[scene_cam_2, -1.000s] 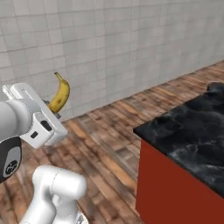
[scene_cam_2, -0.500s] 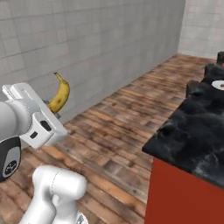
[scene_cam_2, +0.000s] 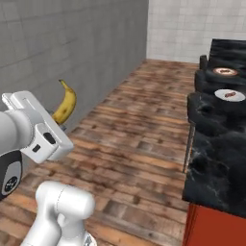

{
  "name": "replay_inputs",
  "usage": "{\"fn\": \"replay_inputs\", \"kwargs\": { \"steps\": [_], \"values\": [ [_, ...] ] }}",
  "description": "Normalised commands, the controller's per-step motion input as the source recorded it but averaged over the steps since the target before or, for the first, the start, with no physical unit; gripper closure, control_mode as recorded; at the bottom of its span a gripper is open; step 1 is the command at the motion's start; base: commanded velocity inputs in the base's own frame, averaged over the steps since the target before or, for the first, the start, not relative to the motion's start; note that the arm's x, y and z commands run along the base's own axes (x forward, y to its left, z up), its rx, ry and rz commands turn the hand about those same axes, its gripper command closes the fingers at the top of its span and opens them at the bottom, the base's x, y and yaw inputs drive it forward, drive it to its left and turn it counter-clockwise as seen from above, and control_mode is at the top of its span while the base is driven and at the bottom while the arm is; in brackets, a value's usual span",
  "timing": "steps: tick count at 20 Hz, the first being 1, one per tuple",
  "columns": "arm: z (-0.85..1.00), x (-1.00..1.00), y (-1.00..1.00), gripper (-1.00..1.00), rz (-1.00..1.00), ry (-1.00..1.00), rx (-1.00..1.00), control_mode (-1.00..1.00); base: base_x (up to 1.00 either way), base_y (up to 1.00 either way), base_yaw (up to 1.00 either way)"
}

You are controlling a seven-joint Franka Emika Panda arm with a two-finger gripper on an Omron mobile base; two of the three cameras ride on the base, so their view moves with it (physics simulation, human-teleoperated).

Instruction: Pick up the banana and pear from the fridge and place one fruit on each plate on the dining counter.

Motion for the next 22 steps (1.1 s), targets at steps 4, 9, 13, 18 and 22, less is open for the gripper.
{"fn": "replay_inputs", "kwargs": {
  "steps": [4,9,13,18,22],
  "values": [
    [0.0,0.0,0.0,1.0,0.0,0.0,0.0,1.0,1.0,0.63,-0.45],
    [0.0,0.0,0.0,1.0,0.0,0.0,0.0,1.0,1.0,0.6,-0.45],
    [0.0,0.0,0.0,1.0,0.0,0.0,0.0,1.0,0.99,0.58,-0.45],
    [0.0,0.0,0.0,1.0,0.0,0.0,0.0,1.0,0.98,0.6,-0.45],
    [0.0,0.0,0.0,1.0,0.0,0.0,0.0,1.0,0.91,0.69,-0.4]
  ]
}}
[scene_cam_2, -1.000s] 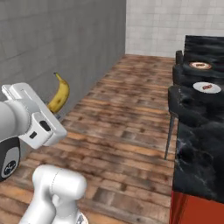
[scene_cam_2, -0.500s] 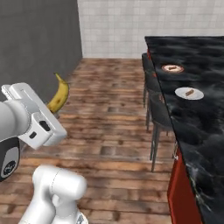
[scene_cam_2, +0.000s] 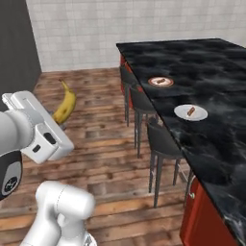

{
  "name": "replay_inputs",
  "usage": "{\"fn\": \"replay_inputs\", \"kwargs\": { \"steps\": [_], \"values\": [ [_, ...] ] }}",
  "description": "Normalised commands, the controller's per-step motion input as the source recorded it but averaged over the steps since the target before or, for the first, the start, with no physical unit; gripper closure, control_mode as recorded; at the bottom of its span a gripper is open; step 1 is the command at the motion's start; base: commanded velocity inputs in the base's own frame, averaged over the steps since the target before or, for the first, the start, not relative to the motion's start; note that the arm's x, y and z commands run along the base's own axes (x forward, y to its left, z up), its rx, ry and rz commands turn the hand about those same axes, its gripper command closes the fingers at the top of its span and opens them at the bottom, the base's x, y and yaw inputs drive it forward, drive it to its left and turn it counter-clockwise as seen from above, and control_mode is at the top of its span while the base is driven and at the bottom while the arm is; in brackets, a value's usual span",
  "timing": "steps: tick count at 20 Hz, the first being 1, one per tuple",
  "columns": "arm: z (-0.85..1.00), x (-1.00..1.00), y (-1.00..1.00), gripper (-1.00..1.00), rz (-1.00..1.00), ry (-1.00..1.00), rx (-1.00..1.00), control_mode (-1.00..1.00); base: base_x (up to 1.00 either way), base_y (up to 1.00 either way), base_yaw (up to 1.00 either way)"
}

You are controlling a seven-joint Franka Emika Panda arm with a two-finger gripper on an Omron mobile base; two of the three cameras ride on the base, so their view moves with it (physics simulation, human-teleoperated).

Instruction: Pick up the banana and pear from the fridge and place one fruit on each plate on the dining counter.

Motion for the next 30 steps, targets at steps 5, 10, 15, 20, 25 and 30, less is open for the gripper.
{"fn": "replay_inputs", "kwargs": {
  "steps": [5,10,15,20,25,30],
  "values": [
    [0.0,0.0,0.0,1.0,0.0,0.0,0.0,1.0,0.69,0.85,-0.34],
    [0.0,0.0,0.0,1.0,0.0,0.0,0.0,1.0,0.69,0.93,-0.37],
    [0.0,0.0,0.0,1.0,0.0,0.0,0.0,1.0,0.86,0.86,-0.41],
    [0.0,0.0,0.0,1.0,0.0,0.0,0.0,1.0,0.93,0.82,-0.42],
    [0.0,0.0,0.0,1.0,0.0,0.0,0.0,1.0,0.87,0.9,-0.41],
    [0.0,0.0,0.0,1.0,0.0,0.0,0.0,1.0,0.88,0.84,-0.49]
  ]
}}
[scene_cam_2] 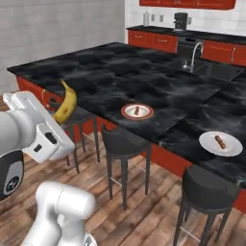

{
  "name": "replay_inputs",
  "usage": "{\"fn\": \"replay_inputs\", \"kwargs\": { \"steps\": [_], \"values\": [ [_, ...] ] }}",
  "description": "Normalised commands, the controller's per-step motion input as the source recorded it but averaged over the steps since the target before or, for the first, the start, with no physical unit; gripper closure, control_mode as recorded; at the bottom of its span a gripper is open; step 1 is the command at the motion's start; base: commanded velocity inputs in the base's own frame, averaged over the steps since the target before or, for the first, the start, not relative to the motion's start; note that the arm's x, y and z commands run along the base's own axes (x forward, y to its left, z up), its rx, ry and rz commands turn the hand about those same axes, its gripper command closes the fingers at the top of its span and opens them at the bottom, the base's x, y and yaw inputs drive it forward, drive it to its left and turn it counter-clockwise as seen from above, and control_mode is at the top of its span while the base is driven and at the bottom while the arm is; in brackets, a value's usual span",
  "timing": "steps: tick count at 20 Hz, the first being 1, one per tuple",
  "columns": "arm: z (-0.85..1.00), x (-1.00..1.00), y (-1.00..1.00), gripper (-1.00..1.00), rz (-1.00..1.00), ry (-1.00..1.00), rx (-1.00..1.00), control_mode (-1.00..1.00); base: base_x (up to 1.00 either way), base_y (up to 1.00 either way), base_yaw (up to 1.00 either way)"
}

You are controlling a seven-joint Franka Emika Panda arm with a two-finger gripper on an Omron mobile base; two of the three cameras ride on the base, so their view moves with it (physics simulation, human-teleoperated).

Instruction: Pick up the banana and pear from the fridge and place one fruit on each plate on the dining counter.

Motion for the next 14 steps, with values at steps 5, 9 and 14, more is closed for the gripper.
{"fn": "replay_inputs", "kwargs": {
  "steps": [5,9,14],
  "values": [
    [0.0,0.0,0.0,1.0,0.0,0.0,0.0,1.0,0.9,0.78,-0.51],
    [0.0,0.0,0.0,1.0,0.0,0.0,0.0,1.0,0.96,0.69,-0.54],
    [0.0,0.0,0.0,1.0,0.0,0.0,0.0,1.0,0.95,0.56,-0.49]
  ]
}}
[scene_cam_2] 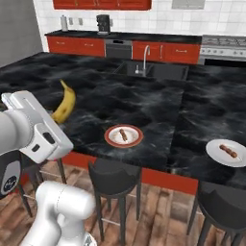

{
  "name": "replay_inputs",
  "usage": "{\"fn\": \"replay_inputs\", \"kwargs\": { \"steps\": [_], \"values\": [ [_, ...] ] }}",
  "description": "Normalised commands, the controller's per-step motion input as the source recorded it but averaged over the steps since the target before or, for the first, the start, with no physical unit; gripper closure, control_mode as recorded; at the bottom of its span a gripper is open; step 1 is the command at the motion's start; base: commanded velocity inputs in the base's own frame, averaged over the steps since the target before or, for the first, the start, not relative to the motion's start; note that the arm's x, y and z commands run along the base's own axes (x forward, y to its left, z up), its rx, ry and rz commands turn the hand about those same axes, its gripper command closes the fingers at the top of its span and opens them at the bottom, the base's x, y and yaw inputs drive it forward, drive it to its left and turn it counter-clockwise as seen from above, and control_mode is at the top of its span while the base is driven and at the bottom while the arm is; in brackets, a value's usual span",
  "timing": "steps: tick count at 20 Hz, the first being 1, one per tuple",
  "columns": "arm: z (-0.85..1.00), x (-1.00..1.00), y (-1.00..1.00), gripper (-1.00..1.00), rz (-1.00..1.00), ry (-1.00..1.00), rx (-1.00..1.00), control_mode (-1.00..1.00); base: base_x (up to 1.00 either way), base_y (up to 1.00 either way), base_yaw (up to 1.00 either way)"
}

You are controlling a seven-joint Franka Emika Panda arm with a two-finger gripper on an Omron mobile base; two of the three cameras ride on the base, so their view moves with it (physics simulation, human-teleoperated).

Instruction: Pick up the banana and pear from the fridge and place one fruit on each plate on the dining counter.

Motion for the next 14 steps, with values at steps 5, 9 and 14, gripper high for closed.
{"fn": "replay_inputs", "kwargs": {
  "steps": [5,9,14],
  "values": [
    [0.0,0.0,0.0,1.0,0.0,0.0,0.0,1.0,0.97,0.28,-0.36],
    [-0.12,0.75,0.0,1.0,-0.18,0.3,0.0,-1.0,0.25,0.02,-0.06],
    [-0.4,1.0,0.0,1.0,-0.18,0.58,0.0,-1.0,0.0,0.0,0.0]
  ]
}}
